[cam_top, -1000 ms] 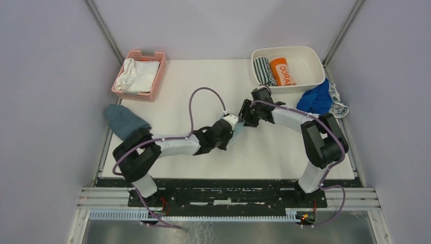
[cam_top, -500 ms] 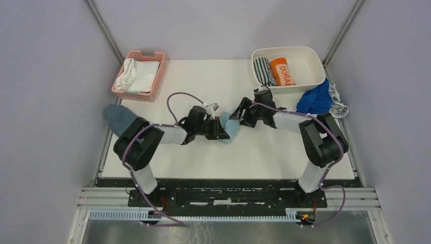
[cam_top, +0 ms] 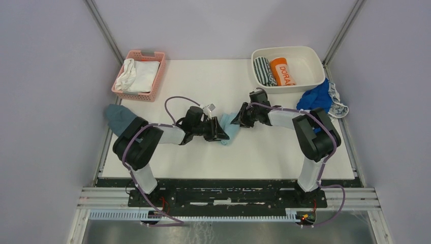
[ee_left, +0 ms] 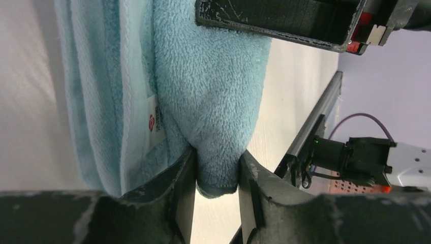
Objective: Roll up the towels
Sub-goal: Roll the towel at the center of the board.
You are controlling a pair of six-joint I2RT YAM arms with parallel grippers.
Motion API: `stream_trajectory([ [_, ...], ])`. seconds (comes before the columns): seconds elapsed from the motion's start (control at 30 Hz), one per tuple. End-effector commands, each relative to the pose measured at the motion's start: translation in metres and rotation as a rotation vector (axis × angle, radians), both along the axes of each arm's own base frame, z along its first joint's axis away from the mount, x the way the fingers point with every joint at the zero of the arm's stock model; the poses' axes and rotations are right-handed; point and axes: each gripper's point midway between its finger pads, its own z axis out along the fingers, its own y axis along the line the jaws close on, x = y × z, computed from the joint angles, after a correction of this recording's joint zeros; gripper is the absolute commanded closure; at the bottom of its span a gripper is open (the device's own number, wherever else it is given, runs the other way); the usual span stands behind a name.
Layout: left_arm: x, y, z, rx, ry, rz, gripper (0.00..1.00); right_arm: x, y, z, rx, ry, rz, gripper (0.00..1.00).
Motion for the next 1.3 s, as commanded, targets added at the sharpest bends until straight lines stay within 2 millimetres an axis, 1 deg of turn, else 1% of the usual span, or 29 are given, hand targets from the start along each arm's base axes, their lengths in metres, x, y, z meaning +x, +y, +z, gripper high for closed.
stream_trajectory([
  [0.0, -0.005, 0.022, -0.002, 0.202, -0.022, 0.048, 0.55, -0.006, -0.025, -0.010, -0.241, 0.009, -0.004, 0.73],
  [0.07, -0.002, 0.026, 0.012, 0.295, -0.112, 0.073, 0.47, -0.006, -0.032, -0.006, -0.310, 0.008, -0.013, 0.78],
  [0.1, 0.004, 0.030, 0.021, 0.365, -0.185, 0.113, 0.42, -0.007, -0.034, -0.003, -0.343, 0.001, -0.018, 0.81],
  [0.13, 0.006, 0.032, 0.028, 0.411, -0.238, 0.137, 0.39, -0.007, -0.036, 0.000, -0.365, -0.004, -0.022, 0.82],
  [0.17, 0.007, 0.032, 0.041, 0.441, -0.299, 0.155, 0.36, -0.006, -0.037, 0.002, -0.387, -0.008, -0.029, 0.82],
  [0.23, 0.006, 0.032, 0.054, 0.515, -0.407, 0.187, 0.31, -0.007, -0.038, 0.006, -0.416, -0.015, -0.034, 0.82],
  [0.3, 0.005, 0.027, 0.067, 0.556, -0.505, 0.211, 0.29, -0.006, -0.038, 0.008, -0.436, -0.018, -0.037, 0.82],
  [0.37, 0.002, 0.019, 0.075, 0.602, -0.598, 0.216, 0.27, -0.007, -0.036, 0.008, -0.448, -0.015, -0.035, 0.82],
  [0.4, -0.003, 0.012, 0.079, 0.627, -0.649, 0.199, 0.26, -0.007, -0.034, 0.008, -0.450, -0.012, -0.031, 0.81],
  [0.47, -0.005, 0.003, 0.081, 0.688, -0.731, 0.190, 0.25, -0.008, -0.031, 0.006, -0.450, -0.001, -0.026, 0.81],
  [0.57, -0.003, -0.006, 0.077, 0.790, -0.818, 0.181, 0.23, -0.010, -0.028, 0.004, -0.439, 0.013, -0.022, 0.80],
  [0.7, -0.004, -0.018, 0.065, 0.883, -0.895, 0.149, 0.23, -0.010, -0.024, 0.003, -0.423, 0.024, -0.019, 0.79],
  [0.8, -0.006, -0.024, 0.049, 0.919, -0.908, 0.111, 0.23, -0.010, -0.020, 0.003, -0.408, 0.030, -0.013, 0.78],
  [0.9, -0.007, -0.026, 0.031, 0.955, -0.907, 0.076, 0.27, -0.009, -0.017, 0.005, -0.395, 0.035, -0.010, 0.78],
  [0.93, -0.008, -0.025, 0.026, 0.963, -0.906, 0.066, 0.30, -0.009, -0.015, 0.006, -0.387, 0.035, -0.006, 0.77],
  [0.97, -0.009, -0.025, 0.021, 0.971, -0.901, 0.053, 0.35, -0.009, -0.014, 0.006, -0.379, 0.034, -0.004, 0.77],
  [1.0, -0.010, -0.025, 0.017, 0.977, -0.896, 0.041, 0.42, -0.009, -0.012, 0.008, -0.368, 0.033, -0.001, 0.77],
  [1.03, -0.011, -0.024, 0.015, 0.979, -0.892, 0.034, 0.56, -0.009, -0.010, 0.009, -0.358, 0.031, 0.006, 0.75],
  [1.07, -0.012, -0.022, 0.014, 0.980, -0.888, 0.035, 0.68, -0.008, -0.009, 0.012, -0.347, 0.021, 0.009, 0.74],
  [1.1, -0.013, -0.020, 0.013, 0.975, -0.881, 0.041, 0.74, -0.008, -0.007, 0.015, -0.336, 0.012, 0.016, 0.72],
  [1.2, -0.014, -0.016, 0.014, 0.886, -0.817, 0.038, 0.81, -0.005, -0.002, 0.029, -0.257, -0.024, 0.032, 0.65],
  [1.27, -0.015, -0.014, 0.012, 0.771, -0.735, 0.033, 0.83, -0.003, 0.000, 0.041, -0.202, -0.060, 0.040, 0.58],
])
